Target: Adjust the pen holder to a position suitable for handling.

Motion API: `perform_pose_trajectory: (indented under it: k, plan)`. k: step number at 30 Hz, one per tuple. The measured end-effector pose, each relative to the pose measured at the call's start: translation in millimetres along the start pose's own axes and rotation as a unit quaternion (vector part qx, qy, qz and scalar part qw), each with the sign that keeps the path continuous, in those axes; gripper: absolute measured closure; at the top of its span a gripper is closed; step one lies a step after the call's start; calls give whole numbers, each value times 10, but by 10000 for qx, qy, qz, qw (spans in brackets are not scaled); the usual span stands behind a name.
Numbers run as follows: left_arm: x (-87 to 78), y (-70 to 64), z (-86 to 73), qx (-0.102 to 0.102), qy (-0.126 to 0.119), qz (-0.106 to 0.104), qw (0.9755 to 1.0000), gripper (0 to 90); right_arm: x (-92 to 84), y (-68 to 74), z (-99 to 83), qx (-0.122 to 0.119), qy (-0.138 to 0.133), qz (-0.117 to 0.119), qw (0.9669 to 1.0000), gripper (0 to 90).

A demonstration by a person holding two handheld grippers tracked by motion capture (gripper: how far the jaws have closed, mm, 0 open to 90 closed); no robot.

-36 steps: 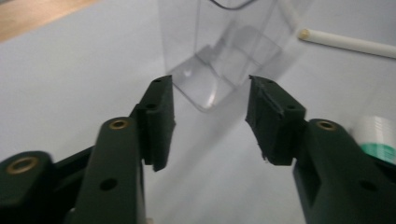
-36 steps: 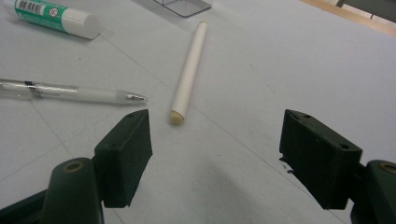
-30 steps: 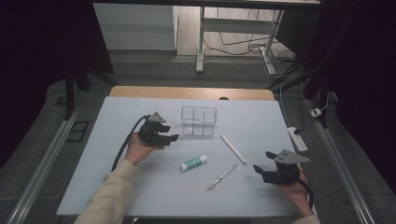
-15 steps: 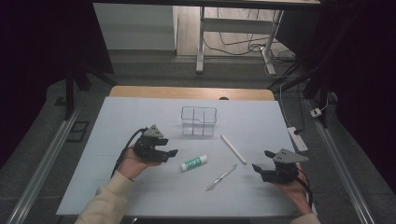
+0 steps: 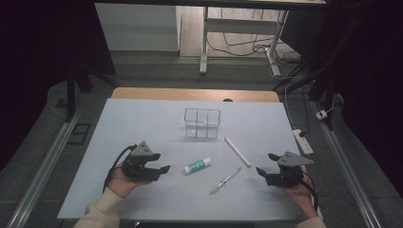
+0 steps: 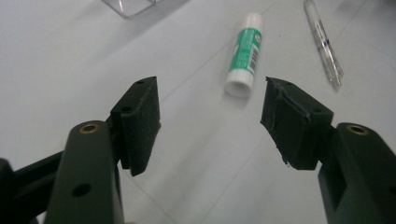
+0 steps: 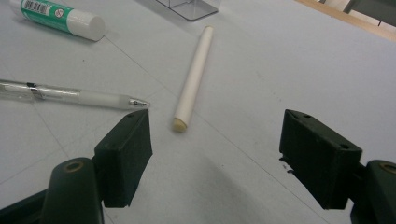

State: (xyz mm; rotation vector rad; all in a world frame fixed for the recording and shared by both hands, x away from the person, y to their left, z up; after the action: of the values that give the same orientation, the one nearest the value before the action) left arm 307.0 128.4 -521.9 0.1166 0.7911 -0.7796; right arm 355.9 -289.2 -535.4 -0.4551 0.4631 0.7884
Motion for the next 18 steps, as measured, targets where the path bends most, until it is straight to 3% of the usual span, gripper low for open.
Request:
perform_pose_trajectory:
  k: [12, 18]
  plan:
    - [-171, 21, -333, -147, 7, 209, 9997, 357, 13, 27, 8, -77, -27, 138, 9999, 243]
    - [-196, 64, -402, -212, -33, 281, 9994, 351, 18, 56, 23, -113, -32, 281, 9995, 242]
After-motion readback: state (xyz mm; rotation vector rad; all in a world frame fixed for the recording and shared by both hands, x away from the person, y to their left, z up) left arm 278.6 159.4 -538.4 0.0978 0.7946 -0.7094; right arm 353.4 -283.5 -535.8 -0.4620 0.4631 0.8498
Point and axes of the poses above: each handheld gripper's, and its own axes: x roughly forward along the jaws, z roughly out of its top, y roughly to its left, the point moved 6 cm from there along x, roughly forward along the jaws, and after that the axes turned 5 degrees about -x, right-handed, at the moved point
